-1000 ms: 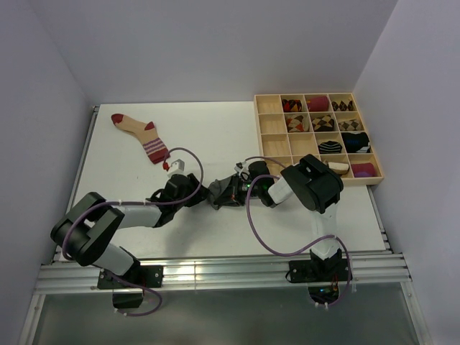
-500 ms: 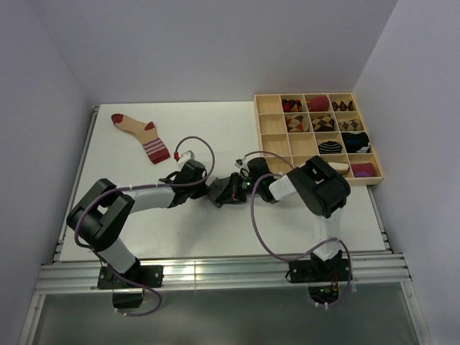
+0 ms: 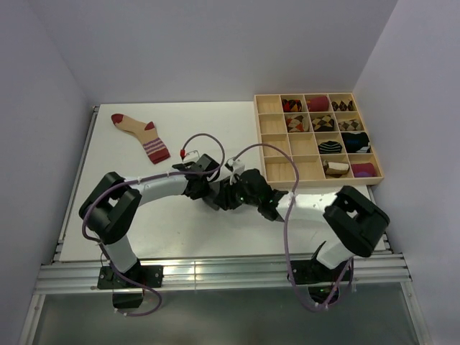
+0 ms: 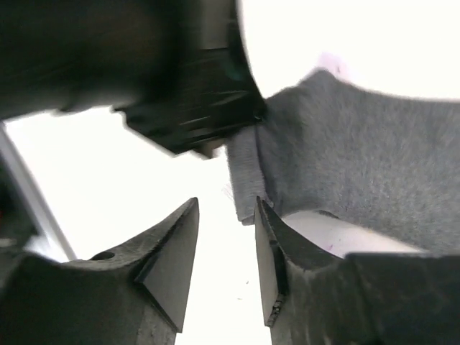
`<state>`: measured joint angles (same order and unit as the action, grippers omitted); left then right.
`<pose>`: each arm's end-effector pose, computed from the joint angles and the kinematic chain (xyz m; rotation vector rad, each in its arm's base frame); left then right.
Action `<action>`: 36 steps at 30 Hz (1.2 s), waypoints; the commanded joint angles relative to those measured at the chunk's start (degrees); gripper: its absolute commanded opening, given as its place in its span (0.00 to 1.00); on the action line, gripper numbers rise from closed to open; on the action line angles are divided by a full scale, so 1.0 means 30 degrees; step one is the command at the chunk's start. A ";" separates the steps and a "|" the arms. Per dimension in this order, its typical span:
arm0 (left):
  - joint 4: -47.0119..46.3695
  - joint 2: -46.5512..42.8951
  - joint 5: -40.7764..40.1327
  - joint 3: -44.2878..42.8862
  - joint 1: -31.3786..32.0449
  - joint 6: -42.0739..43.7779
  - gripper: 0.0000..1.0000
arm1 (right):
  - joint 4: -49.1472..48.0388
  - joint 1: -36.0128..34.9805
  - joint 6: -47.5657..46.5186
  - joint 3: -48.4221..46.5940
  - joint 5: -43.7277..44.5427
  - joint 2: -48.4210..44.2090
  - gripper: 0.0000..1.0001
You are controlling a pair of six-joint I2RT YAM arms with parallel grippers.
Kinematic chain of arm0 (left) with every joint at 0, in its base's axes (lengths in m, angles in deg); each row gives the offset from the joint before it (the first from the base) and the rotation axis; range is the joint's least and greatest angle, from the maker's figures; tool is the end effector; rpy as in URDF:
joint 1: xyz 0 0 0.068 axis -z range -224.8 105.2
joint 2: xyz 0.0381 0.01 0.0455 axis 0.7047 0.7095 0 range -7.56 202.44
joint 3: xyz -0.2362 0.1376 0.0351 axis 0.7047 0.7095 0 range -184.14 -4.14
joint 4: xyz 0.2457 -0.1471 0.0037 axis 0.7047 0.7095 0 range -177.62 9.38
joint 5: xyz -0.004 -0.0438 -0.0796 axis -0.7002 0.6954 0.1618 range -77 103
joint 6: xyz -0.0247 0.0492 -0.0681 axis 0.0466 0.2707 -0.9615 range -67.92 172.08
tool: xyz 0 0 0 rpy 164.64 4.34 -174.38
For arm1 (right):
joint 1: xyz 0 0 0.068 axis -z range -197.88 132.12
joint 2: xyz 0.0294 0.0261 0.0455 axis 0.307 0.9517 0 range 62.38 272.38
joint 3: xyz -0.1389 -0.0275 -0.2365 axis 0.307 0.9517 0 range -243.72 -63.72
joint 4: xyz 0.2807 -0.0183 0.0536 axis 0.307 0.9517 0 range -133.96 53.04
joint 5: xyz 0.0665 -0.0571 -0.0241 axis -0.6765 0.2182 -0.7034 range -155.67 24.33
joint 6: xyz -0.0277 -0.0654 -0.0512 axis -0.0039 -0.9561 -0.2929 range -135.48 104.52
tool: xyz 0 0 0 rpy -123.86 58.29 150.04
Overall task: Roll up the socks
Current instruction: Roll the sock at the center of the board.
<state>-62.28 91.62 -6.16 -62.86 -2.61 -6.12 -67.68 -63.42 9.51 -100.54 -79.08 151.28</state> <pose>0.2901 -0.2286 0.1121 -0.4577 2.5764 -0.1482 0.2398 0.2698 0.1321 -0.5446 2.1385 0.9694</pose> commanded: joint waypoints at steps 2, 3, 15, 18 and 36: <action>0.2567 0.1069 -0.0440 -0.1197 0.0056 0.0062 0.04 | -0.2225 -0.2775 -0.5072 0.1721 0.6865 -0.1743 0.47; 0.2626 0.1188 -0.0353 -0.1489 0.0056 0.0149 0.04 | -0.2489 -0.3185 -0.5369 0.1900 0.7394 -0.1744 0.48; 0.2802 0.1834 0.0233 -0.2341 0.0027 0.0531 0.04 | -0.2815 -0.6673 -0.9121 -0.0089 1.2055 0.1243 0.52; 0.2802 0.1893 0.0321 -0.2399 0.0027 0.0560 0.05 | -0.2756 -0.7026 -0.9619 -0.0587 1.2436 0.1887 0.52; 0.2188 0.1805 0.0907 -0.1961 0.0027 0.0297 0.05 | -0.2960 -0.7116 -0.9943 -0.1673 1.2264 0.5111 0.19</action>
<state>-55.74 95.84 -4.28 -69.11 -3.62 -5.62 -74.90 -84.86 -20.30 -103.51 -41.66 165.10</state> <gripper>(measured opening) 0.080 0.223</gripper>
